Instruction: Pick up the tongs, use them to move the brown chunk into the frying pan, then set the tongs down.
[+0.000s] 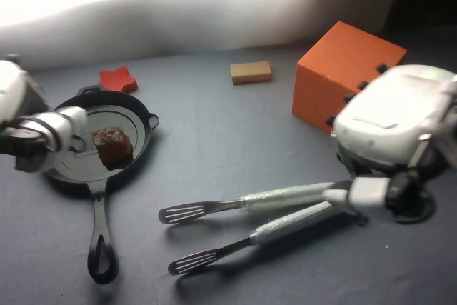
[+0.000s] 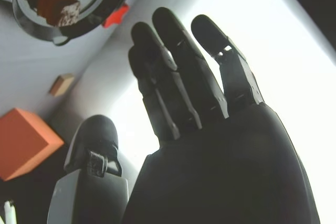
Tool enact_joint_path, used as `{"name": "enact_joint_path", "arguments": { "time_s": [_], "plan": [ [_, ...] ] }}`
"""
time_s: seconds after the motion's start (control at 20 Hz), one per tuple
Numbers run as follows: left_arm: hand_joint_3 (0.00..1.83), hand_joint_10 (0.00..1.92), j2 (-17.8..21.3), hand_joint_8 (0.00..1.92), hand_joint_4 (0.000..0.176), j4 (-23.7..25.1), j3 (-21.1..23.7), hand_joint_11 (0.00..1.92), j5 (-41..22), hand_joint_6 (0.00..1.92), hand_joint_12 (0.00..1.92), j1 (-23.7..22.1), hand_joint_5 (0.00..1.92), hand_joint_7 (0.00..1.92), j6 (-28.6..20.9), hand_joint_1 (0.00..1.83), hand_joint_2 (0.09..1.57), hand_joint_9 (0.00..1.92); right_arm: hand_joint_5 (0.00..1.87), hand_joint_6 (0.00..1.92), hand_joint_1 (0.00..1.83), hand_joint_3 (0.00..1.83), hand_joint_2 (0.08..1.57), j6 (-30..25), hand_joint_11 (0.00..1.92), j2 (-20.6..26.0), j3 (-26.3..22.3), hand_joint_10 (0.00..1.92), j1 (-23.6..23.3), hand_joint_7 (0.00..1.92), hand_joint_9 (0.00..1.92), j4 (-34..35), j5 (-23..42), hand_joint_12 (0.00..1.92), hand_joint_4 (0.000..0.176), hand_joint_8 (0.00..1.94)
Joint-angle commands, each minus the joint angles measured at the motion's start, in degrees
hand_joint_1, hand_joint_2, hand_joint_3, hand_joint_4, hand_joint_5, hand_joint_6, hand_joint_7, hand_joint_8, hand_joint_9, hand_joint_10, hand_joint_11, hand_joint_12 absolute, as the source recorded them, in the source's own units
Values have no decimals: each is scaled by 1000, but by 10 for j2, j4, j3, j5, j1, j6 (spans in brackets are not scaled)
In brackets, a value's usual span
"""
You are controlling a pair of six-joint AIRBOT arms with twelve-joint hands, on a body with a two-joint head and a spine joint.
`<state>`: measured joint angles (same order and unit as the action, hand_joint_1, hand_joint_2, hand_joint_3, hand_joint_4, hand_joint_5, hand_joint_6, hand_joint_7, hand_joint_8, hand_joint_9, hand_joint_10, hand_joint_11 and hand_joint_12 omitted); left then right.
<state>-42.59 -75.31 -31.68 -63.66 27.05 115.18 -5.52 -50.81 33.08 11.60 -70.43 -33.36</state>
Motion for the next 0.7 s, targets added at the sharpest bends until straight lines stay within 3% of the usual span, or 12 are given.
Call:
{"name": "enact_joint_path", "arguments": {
  "time_s": [0.0,0.05,0.15,0.3,0.4,0.65],
  "plan": [
    [5,1696,2,1439,0,60,-5,543,-1,1240,1900,-9,780,854,-2,299,1444,746,1070,1105,407,5,1351,7,949,12,-8,1835,-12,1188,1057,-10,23,1921,0,1337],
    [10,1843,-1,1562,0,77,-11,641,22,1458,1917,-15,815,922,-4,238,1466,819,1055,1199,417,7,1366,15,1027,29,-18,1884,-23,1197,1083,10,29,1921,0,1425],
    [8,1918,-9,1731,0,98,-21,950,62,1731,1921,-28,878,1088,-6,261,1488,1063,1117,1441,554,18,1416,53,1177,62,-34,1920,-42,1254,1188,65,43,1921,0,1607],
    [7,1920,-19,1752,0,129,-37,987,116,1758,1921,-48,881,1102,-9,271,1490,1093,1116,1489,572,18,1426,158,1191,111,-46,1921,-61,1255,1200,197,79,1921,0,1637],
    [0,1921,-21,1914,0,135,-40,1183,130,1914,1921,-52,955,1155,-14,563,1466,1228,1127,1627,641,26,1460,244,1312,142,-41,1921,-64,1292,1295,303,125,1921,0,1840],
    [0,1921,-21,1921,0,135,-36,1180,128,1921,1921,-51,961,1153,-16,615,1450,1221,1097,1695,611,26,1478,315,1275,175,-35,1921,-48,1271,1276,314,216,1921,0,1902]
  ]
}}
